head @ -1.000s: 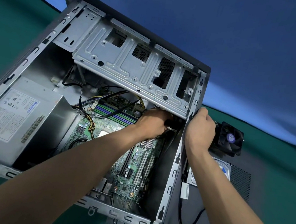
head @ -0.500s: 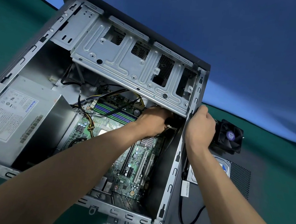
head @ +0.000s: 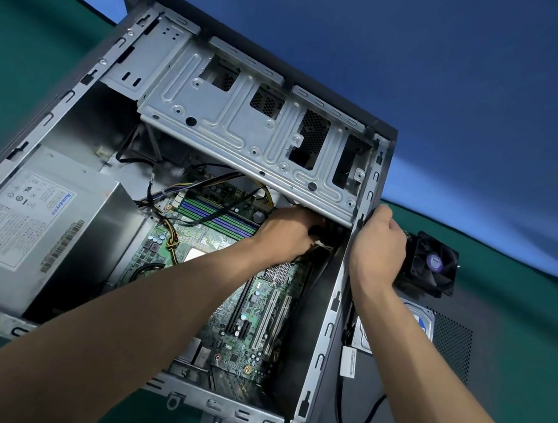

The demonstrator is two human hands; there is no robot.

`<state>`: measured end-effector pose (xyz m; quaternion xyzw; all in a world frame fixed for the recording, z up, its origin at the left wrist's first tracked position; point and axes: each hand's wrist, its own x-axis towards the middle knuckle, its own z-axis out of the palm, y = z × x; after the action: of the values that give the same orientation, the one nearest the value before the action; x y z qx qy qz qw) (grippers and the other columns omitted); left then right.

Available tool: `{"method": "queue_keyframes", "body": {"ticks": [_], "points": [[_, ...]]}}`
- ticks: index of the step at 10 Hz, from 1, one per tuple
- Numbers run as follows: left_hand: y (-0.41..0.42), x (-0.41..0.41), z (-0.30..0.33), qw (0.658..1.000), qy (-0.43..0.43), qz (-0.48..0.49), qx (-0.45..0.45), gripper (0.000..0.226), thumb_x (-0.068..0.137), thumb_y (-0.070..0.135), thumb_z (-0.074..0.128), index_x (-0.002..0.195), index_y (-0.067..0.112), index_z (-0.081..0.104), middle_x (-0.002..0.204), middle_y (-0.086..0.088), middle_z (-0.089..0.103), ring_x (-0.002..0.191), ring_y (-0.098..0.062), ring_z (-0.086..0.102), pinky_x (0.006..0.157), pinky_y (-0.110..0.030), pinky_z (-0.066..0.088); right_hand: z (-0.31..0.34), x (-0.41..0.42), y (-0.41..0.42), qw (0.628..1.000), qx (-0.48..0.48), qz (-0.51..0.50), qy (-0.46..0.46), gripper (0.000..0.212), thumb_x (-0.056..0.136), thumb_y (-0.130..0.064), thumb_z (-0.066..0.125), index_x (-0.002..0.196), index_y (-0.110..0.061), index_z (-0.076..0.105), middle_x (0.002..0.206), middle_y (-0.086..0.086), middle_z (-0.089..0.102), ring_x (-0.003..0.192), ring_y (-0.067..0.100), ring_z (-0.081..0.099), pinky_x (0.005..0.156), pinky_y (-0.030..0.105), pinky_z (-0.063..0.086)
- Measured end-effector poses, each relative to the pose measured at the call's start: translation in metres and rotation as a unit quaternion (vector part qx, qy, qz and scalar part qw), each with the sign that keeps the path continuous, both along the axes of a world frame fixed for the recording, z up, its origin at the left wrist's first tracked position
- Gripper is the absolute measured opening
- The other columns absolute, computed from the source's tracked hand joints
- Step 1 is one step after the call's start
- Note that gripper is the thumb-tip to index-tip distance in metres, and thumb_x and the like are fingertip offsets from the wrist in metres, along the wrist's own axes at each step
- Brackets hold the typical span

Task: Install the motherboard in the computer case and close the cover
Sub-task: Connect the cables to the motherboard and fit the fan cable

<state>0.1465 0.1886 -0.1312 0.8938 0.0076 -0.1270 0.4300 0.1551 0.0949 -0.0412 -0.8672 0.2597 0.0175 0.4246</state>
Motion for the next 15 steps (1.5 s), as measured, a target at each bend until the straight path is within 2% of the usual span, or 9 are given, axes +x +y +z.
{"method": "queue_keyframes", "body": {"ticks": [1, 2, 3, 4, 5, 8, 10, 12, 15], "points": [[-0.0006, 0.0002, -0.0002, 1.0, 0.014, -0.007, 0.009, 0.016, 0.086, 0.003, 0.055, 0.074, 0.01, 0.063, 0.073, -0.01, 0.062, 0.059, -0.02, 0.06, 0.046, -0.017, 0.034, -0.0003, 0.0005, 0.0001, 1.0, -0.001, -0.004, 0.0, 0.041, 0.096, -0.024, 0.034, 0.056, -0.017, 0.027, 0.054, -0.003, 0.033, 0.053, 0.016, 0.029, 0.052, 0.035, 0.025], [-0.0003, 0.0011, -0.0035, 0.998, -0.01, -0.047, 0.04, 0.031, 0.083, -0.003, 0.05, 0.104, 0.012, 0.068, 0.073, -0.011, 0.063, 0.054, -0.024, 0.05, 0.054, -0.019, 0.045, -0.0006, 0.0002, 0.0003, 1.0, -0.001, -0.003, -0.001, 0.041, 0.096, -0.024, 0.034, 0.056, -0.017, 0.027, 0.054, -0.003, 0.033, 0.052, 0.015, 0.028, 0.051, 0.035, 0.025], [-0.0003, 0.0026, -0.0062, 0.997, -0.03, -0.057, 0.05, 0.039, 0.082, -0.002, 0.05, 0.115, 0.014, 0.064, 0.086, -0.016, 0.065, 0.064, -0.028, 0.057, 0.065, -0.027, 0.051, 0.0001, 0.0, 0.0001, 1.0, -0.005, -0.001, 0.001, 0.041, 0.096, -0.024, 0.033, 0.057, -0.016, 0.027, 0.054, -0.003, 0.032, 0.052, 0.015, 0.028, 0.05, 0.034, 0.025], [0.0003, 0.0012, -0.0045, 0.997, -0.02, -0.051, 0.045, 0.028, 0.085, 0.0, 0.051, 0.106, 0.01, 0.067, 0.059, 0.004, 0.048, 0.053, -0.022, 0.051, 0.059, -0.02, 0.042, 0.0003, -0.0008, 0.0, 1.0, -0.001, -0.001, 0.001, 0.04, 0.096, -0.024, 0.033, 0.057, -0.017, 0.026, 0.054, -0.003, 0.032, 0.052, 0.015, 0.028, 0.05, 0.034, 0.025], [-0.0014, 0.0019, -0.003, 0.999, -0.003, -0.021, 0.025, 0.025, 0.083, -0.001, 0.051, 0.1, 0.008, 0.068, 0.055, 0.01, 0.039, 0.049, -0.015, 0.046, 0.057, -0.019, 0.039, 0.0003, -0.0011, 0.0001, 1.0, 0.0, -0.001, 0.002, 0.039, 0.095, -0.024, 0.033, 0.057, -0.017, 0.027, 0.055, -0.004, 0.033, 0.053, 0.015, 0.029, 0.052, 0.035, 0.026], [-0.0039, 0.0002, 0.0006, 1.0, -0.003, -0.012, 0.012, 0.029, 0.082, -0.003, 0.051, 0.102, 0.006, 0.07, 0.077, -0.018, 0.066, 0.06, -0.027, 0.058, 0.062, -0.023, 0.044, 0.0001, -0.0007, 0.0003, 1.0, -0.001, -0.007, 0.002, 0.04, 0.095, -0.024, 0.034, 0.056, -0.017, 0.025, 0.053, -0.004, 0.029, 0.052, 0.015, 0.026, 0.051, 0.035, 0.023], [-0.0032, -0.0002, 0.0004, 0.999, -0.026, -0.022, 0.03, 0.03, 0.08, -0.003, 0.052, 0.103, 0.005, 0.069, 0.075, -0.018, 0.064, 0.061, -0.027, 0.056, 0.065, -0.024, 0.042, 0.0009, -0.0008, 0.0008, 1.0, -0.004, -0.005, -0.001, 0.04, 0.095, -0.023, 0.034, 0.056, -0.017, 0.025, 0.053, -0.004, 0.029, 0.051, 0.016, 0.026, 0.051, 0.036, 0.024], [-0.0013, 0.0012, 0.0005, 0.999, -0.022, -0.029, 0.024, 0.028, 0.083, -0.003, 0.052, 0.105, 0.006, 0.067, 0.088, -0.019, 0.067, 0.074, -0.032, 0.064, 0.075, -0.036, 0.056, 0.0005, -0.0005, 0.0017, 1.0, -0.01, -0.01, 0.004, 0.039, 0.094, -0.024, 0.034, 0.056, -0.016, 0.025, 0.054, -0.003, 0.03, 0.053, 0.016, 0.026, 0.053, 0.036, 0.024], [0.0026, -0.0008, -0.0043, 0.996, -0.045, -0.061, 0.037, 0.033, 0.087, 0.002, 0.052, 0.117, 0.011, 0.064, 0.08, -0.009, 0.062, 0.064, -0.022, 0.053, 0.074, -0.028, 0.051, 0.0002, -0.0007, 0.0014, 1.0, 0.003, -0.013, 0.011, 0.039, 0.094, -0.025, 0.035, 0.057, -0.017, 0.024, 0.055, -0.002, 0.029, 0.055, 0.017, 0.024, 0.055, 0.036, 0.022]]}}
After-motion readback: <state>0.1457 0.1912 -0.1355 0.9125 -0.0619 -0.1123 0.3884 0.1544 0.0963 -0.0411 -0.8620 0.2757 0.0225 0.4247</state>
